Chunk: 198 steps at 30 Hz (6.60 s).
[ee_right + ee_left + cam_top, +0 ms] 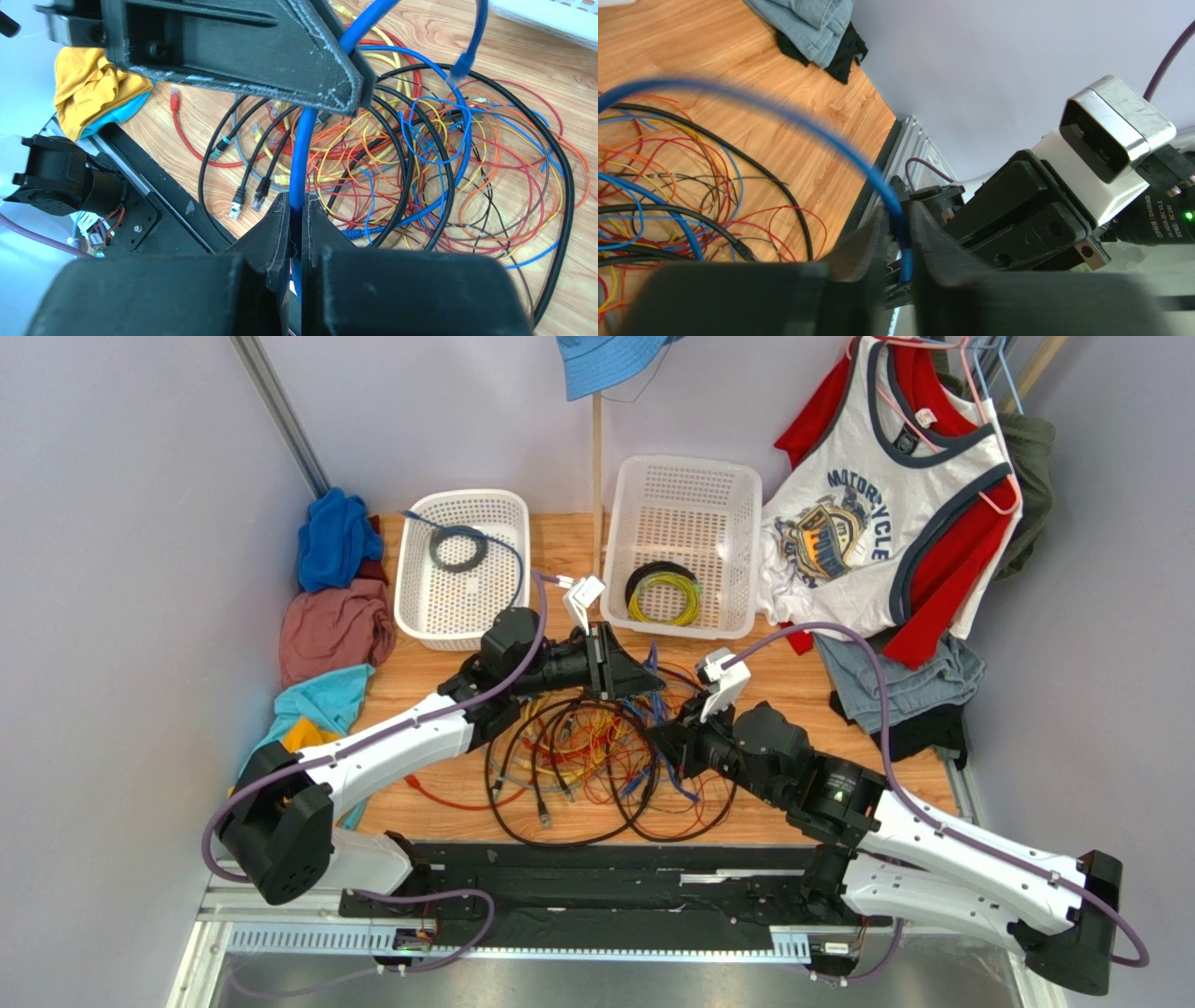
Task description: Untangle the cables
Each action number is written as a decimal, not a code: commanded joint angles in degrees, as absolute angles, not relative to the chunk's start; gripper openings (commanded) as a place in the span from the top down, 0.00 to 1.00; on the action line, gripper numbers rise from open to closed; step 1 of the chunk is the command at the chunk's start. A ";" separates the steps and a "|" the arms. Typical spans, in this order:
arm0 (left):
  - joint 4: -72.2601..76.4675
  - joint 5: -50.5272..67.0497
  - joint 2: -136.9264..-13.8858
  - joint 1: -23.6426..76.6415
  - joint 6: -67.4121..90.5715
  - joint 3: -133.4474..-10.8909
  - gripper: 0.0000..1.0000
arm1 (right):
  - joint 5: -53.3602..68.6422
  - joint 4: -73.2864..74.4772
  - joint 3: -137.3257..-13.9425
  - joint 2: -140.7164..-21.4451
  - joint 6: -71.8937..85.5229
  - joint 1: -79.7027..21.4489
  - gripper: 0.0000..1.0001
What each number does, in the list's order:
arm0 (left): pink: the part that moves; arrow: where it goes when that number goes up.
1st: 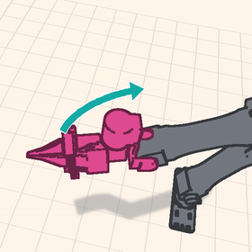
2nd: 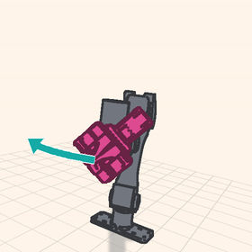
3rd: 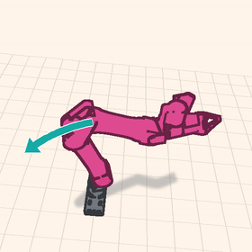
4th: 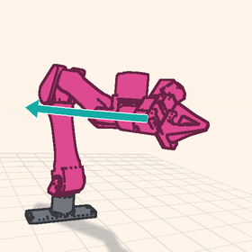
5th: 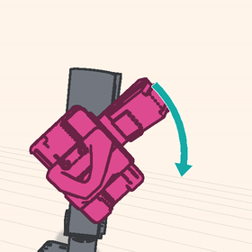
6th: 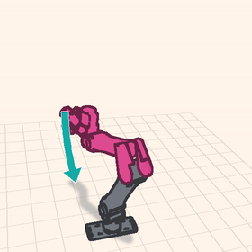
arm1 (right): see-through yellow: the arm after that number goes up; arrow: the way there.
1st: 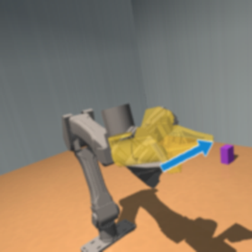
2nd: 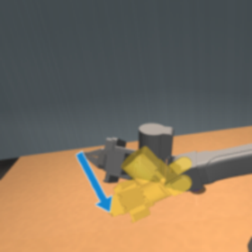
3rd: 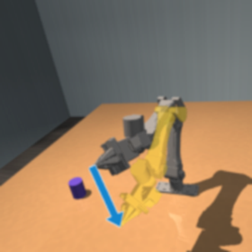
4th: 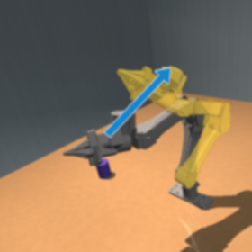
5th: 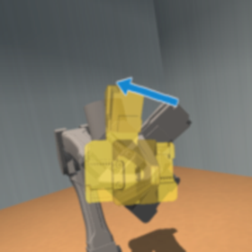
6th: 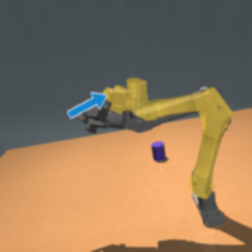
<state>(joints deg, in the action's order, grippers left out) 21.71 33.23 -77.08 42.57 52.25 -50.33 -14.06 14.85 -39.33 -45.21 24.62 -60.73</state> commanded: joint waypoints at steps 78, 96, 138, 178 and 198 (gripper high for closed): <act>-17.93 -5.01 -49.05 32.43 41.48 -42.98 0.01 | -18.46 1.67 -42.52 -72.67 28.84 -51.15 0.52; -19.60 -5.36 -48.69 32.52 40.78 -41.92 0.01 | -28.12 12.39 -57.65 -93.86 25.58 -50.71 0.78; 41.04 29.09 -50.89 32.52 48.96 -34.63 0.01 | -12.66 32.61 -73.75 -51.95 21.97 -56.07 1.00; 36.05 24.44 -66.02 43.68 36.93 -43.06 1.00 | -2.10 26.19 -64.34 -47.55 28.04 -56.16 0.61; -26.62 -0.35 -88.11 16.80 34.19 -90.04 1.00 | -17.05 27.07 -46.76 -35.68 30.50 -56.07 0.36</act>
<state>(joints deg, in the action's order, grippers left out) -13.72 4.21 -79.44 22.22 33.28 -80.97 -16.03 29.65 -49.12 -35.75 29.34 -56.07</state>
